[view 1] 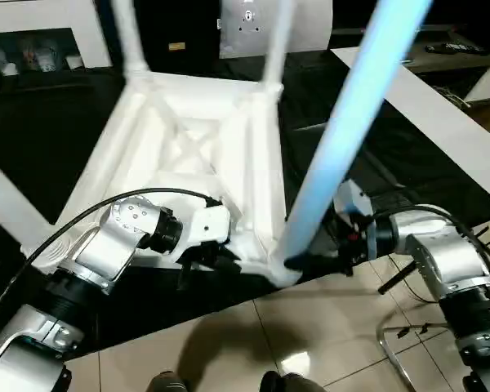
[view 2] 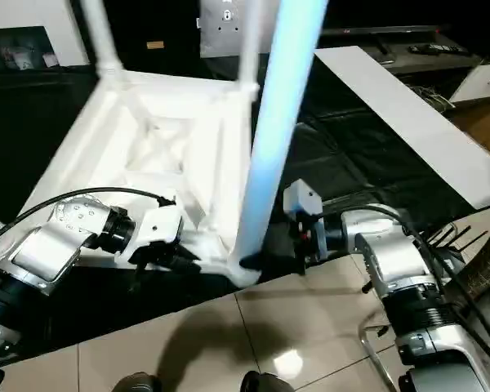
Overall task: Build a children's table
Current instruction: Rotate leg to tighten
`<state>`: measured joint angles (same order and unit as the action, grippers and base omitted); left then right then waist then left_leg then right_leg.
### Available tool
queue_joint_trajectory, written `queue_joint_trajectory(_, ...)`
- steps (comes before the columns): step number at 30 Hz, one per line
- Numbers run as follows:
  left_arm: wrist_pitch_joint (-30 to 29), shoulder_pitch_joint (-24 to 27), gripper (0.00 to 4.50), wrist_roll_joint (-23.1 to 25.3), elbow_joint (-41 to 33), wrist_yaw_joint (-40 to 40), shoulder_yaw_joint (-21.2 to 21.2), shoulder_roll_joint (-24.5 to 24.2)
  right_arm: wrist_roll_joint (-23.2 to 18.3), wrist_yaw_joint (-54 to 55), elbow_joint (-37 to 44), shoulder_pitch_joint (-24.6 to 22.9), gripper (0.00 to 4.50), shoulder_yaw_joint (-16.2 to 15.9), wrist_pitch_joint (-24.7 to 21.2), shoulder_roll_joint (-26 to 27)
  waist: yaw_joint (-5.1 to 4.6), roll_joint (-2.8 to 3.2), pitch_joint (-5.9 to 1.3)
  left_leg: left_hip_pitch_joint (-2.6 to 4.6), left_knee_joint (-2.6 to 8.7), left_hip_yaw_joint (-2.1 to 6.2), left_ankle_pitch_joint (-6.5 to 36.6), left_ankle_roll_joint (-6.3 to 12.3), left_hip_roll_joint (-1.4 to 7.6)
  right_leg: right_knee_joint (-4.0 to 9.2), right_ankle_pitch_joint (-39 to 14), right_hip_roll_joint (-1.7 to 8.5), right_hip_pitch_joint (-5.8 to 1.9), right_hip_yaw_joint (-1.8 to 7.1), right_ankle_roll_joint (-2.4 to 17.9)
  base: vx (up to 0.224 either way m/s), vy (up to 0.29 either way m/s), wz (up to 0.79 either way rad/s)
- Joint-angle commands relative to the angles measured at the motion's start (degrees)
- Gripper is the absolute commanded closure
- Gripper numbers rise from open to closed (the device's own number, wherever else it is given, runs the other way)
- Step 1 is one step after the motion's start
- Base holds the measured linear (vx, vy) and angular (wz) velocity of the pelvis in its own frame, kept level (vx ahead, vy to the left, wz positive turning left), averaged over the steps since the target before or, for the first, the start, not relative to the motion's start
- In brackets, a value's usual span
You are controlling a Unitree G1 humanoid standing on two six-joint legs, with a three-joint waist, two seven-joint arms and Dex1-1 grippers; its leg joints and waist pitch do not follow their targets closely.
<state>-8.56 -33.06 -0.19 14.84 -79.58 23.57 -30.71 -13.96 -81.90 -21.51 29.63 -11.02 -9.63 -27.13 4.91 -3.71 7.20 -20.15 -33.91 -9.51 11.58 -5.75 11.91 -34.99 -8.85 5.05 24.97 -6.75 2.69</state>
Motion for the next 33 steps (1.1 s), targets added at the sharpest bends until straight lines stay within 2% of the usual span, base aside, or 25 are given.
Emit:
queue_joint_trajectory(1, 2.0, -0.42, 4.5, -0.03, -1.67, -4.2, 3.35, 0.33, -1.03, -2.37, -0.75, 1.78, 0.63, -0.72, -1.17, -0.28, -0.54, 0.05, -4.84, -0.23, 3.5, -0.2, 3.48, 5.85, 1.38, 3.86, -14.36, 3.3, -4.56, 3.89, 11.21, 0.0, 0.0, 0.0)
queue_joint_trajectory(3, 2.81, -0.84, 4.5, 0.15, -0.8, -4.59, 3.58, 0.11, -1.37, -4.47, -0.6, 2.03, 0.85, -2.17, -1.53, -0.82, -0.42, 0.37, -4.81, -0.21, 3.45, -0.24, 3.39, 5.89, 1.35, 3.87, -14.31, 3.29, -4.53, 3.88, 11.48, 0.0, 0.0, 0.0)
queue_joint_trajectory(6, 3.56, -1.29, 4.5, 0.35, -0.02, -4.94, 3.71, -0.07, -1.41, -6.13, -0.23, 2.09, 1.07, -3.25, -1.93, -1.21, -0.29, 0.28, -4.9, -0.11, 3.42, -0.29, 2.87, 5.98, 1.46, 3.68, -12.69, 3.26, -4.49, 3.94, 11.91, 0.0, 0.0, 0.0)
queue_joint_trajectory(7, 3.6, -1.46, 4.5, 0.33, 0.17, -5.07, 3.68, -0.07, -1.37, -6.53, -0.23, 2.14, 1.22, -3.49, -2.09, -1.23, -0.27, 0.46, -4.9, -0.14, 3.44, -0.24, 2.8, 5.94, 1.46, 3.61, -12.32, 3.28, -4.54, 3.92, 12.11, 0.0, 0.0, 0.0)
queue_joint_trajectory(9, 3.84, -1.79, 4.5, 0.36, 0.57, -5.33, 3.63, -0.07, -1.06, -7.34, -0.33, 2.26, 1.29, -3.79, -2.07, -1.03, -0.28, 0.32, -4.92, -0.17, 3.41, -0.28, 3.0, 5.83, 1.45, 3.65, -12.33, 3.28, -4.54, 3.93, 12.15, 0.0, 0.0, 0.0)
queue_joint_trajectory(12, 4.17, -2.05, 4.5, 0.46, 0.93, -5.46, 3.66, 0.02, -1.13, -7.91, -0.61, 2.53, 1.66, -3.83, -2.29, -0.51, -0.22, 0.21, -4.83, -0.3, 3.44, -0.27, 3.72, 5.36, 1.33, 3.89, -14.36, 3.33, -4.65, 3.89, 11.38, 0.0, 0.0, 0.0)
queue_joint_trajectory(15, 4.35, -2.26, 4.5, 0.46, 1.32, -5.45, 3.69, 0.2, -1.17, -8.45, -1.05, 2.85, 1.73, -3.97, -2.33, -0.3, -0.22, 0.21, -4.85, -0.2, 3.49, -0.23, 3.59, 5.13, 1.39, 3.91, -14.88, 3.33, -4.56, 3.87, 11.06, 0.0, 0.0, 0.0)
queue_joint_trajectory(19, 4.62, -2.48, 4.5, 0.41, 1.82, -5.42, 3.68, 0.33, -1.69, -8.88, -1.27, 3.14, 2.19, -4.47, -2.57, -0.37, -0.21, 0.2, -4.9, -0.19, 3.46, -0.25, 3.29, 5.1, 1.39, 3.86, -14.46, 3.34, -4.55, 3.9, 11.15, 0.0, 0.0, 0.0)
queue_joint_trajectory(27, 1.93, -2.2, 4.5, 0.34, 2.32, -2.96, 2.16, 0.68, -3.14, -8.83, 0.65, 1.99, 2.38, -3.74, -5.03, 0.2, -0.17, 0.23, -4.89, -0.22, 3.47, -0.25, 3.5, 4.92, 1.37, 3.89, -14.89, 3.28, -4.6, 3.85, 10.99, 0.0, 0.0, 0.0)
queue_joint_trajectory(30, -1.63, -1.89, 4.5, -0.01, 2.07, 0.56, 0.44, 1.6, -4.49, -5.52, 2.35, 0.55, 2.38, -2.57, -7.28, 1.36, -0.1, 0.19, -4.95, -0.18, 3.48, -0.22, 3.35, 4.64, 1.37, 3.92, -15.14, 3.35, -4.64, 3.85, 10.8, 0.0, 0.0, 0.0)
queue_joint_trajectory(33, -5.35, -1.18, 4.5, -0.2, 0.57, 3.47, -0.85, 2.29, -5.02, -0.59, 3.6, -1.14, 2.38, -1.1, -9.02, 3.12, -0.2, 0.25, -4.83, -0.15, 3.59, -0.2, 5.05, 3.83, 1.33, 4.31, -18.31, 3.44, -4.54, 3.83, 9.85, 0.0, 0.0, 0.0)
